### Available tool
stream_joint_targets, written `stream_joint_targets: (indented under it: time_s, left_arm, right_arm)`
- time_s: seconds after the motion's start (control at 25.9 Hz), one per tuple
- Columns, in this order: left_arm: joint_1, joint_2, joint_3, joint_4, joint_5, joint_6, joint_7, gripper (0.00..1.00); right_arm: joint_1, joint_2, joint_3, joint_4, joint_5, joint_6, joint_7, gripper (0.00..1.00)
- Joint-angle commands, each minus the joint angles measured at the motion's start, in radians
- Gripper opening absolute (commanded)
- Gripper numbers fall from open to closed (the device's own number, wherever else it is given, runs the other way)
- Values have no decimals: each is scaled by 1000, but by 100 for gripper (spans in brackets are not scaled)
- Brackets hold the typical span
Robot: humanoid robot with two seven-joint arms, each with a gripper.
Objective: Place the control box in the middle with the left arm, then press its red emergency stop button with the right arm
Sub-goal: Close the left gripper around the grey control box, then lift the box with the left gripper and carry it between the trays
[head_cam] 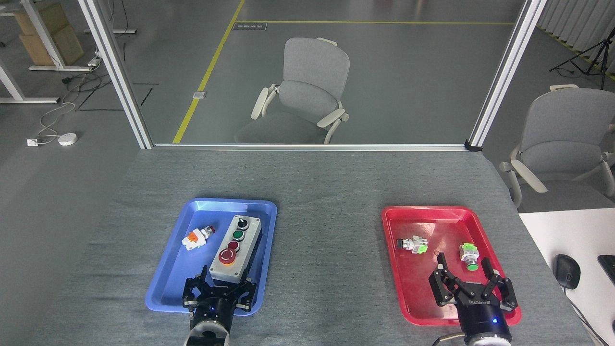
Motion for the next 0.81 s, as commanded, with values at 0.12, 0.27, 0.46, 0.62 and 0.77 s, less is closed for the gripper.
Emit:
stream_joint_targets:
  time_s: [0.12, 0.27, 0.46, 0.62, 0.77]
  left_arm:
    - [-69, -1, 13, 111, 44, -2, 5, 98]
    - [-106, 1, 12, 125, 100, -5, 7, 98]
    - [-136, 1, 12, 141, 102, -16, 7, 94]
    - [-138, 5, 9, 143, 103, -54, 3, 68]
    - [-130, 17, 9, 131, 131, -120, -3, 25]
  right_arm:
    - [0, 1, 1, 3, 0, 0, -1, 99]
    - [0, 2, 1, 3, 0, 0, -1, 99]
    - [0, 5, 1, 3, 0, 0, -1, 99]
    - [-2, 5, 4, 10, 3, 0, -1, 99]
    - [-2, 7, 16, 13, 15, 0, -2, 99]
